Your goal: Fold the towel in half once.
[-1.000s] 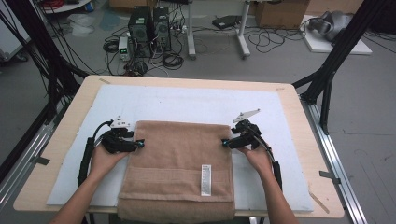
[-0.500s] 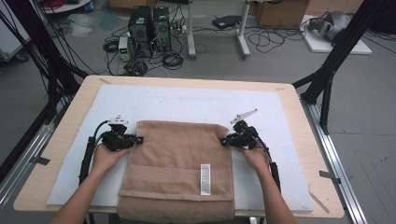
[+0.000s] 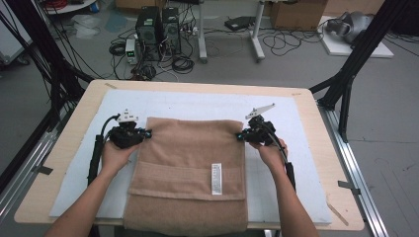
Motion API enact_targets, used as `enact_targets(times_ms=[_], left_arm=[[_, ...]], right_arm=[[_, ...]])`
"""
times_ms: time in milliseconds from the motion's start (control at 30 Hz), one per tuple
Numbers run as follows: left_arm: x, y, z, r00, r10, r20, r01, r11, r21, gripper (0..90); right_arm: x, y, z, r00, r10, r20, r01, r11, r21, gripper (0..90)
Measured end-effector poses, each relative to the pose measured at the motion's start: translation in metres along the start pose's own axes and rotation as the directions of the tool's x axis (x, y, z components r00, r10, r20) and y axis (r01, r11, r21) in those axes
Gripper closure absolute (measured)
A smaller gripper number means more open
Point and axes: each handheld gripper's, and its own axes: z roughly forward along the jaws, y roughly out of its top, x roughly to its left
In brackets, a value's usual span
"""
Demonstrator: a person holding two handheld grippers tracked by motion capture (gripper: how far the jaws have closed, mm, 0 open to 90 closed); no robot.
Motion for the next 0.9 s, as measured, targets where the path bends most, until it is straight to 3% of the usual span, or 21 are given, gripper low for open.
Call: enact_targets(times_ms=[167, 300, 400, 467, 533, 600, 733, 900], left_arm=[[0.006, 0.037, -0.005, 0.9989, 0.015, -0.044, -0.017, 0.9986, -0.050, 84.4], [0.010, 0.070, -0.013, 0.9965, 0.032, -0.077, -0.040, 0.9944, -0.098, 84.4], [0.014, 0.085, -0.014, 0.9945, 0.033, -0.099, -0.045, 0.9917, -0.121, 84.3], [0.016, 0.090, -0.008, 0.9942, 0.032, -0.103, -0.042, 0.9935, -0.106, 83.3], [0.017, 0.089, 0.001, 0.9924, 0.028, -0.120, -0.036, 0.9975, -0.060, 73.1], [0.020, 0.082, 0.006, 0.9956, 0.010, -0.094, -0.011, 0.9999, -0.013, 65.0], [0.021, 0.061, 0.004, 0.9971, 0.004, -0.076, -0.005, 0.9998, -0.017, 62.0], [0.019, 0.034, -0.001, 0.9995, 0.002, -0.030, -0.002, 1.0000, -0.006, 58.0]], right_arm=[[-0.013, 0.026, -0.017, 0.9981, 0.005, 0.061, -0.002, 0.998, -0.058, 83.9], [-0.020, 0.052, -0.034, 0.9940, -0.014, 0.108, 0.024, 0.996, -0.091, 83.9], [-0.024, 0.066, -0.043, 0.9912, -0.021, 0.131, 0.036, 0.993, -0.113, 83.8], [-0.029, 0.075, -0.044, 0.9887, -0.023, 0.148, 0.040, 0.992, -0.116, 83.5], [-0.034, 0.077, -0.041, 0.9855, -0.008, 0.170, 0.028, 0.993, -0.119, 73.1], [-0.041, 0.073, -0.033, 0.9845, 0.024, 0.174, -0.009, 0.996, -0.088, 62.3], [-0.044, 0.053, -0.021, 0.9877, 0.051, 0.148, -0.047, 0.998, -0.031, 52.1], [-0.030, 0.030, -0.023, 0.9910, 0.050, 0.124, -0.046, 0.998, -0.030, 45.5]])
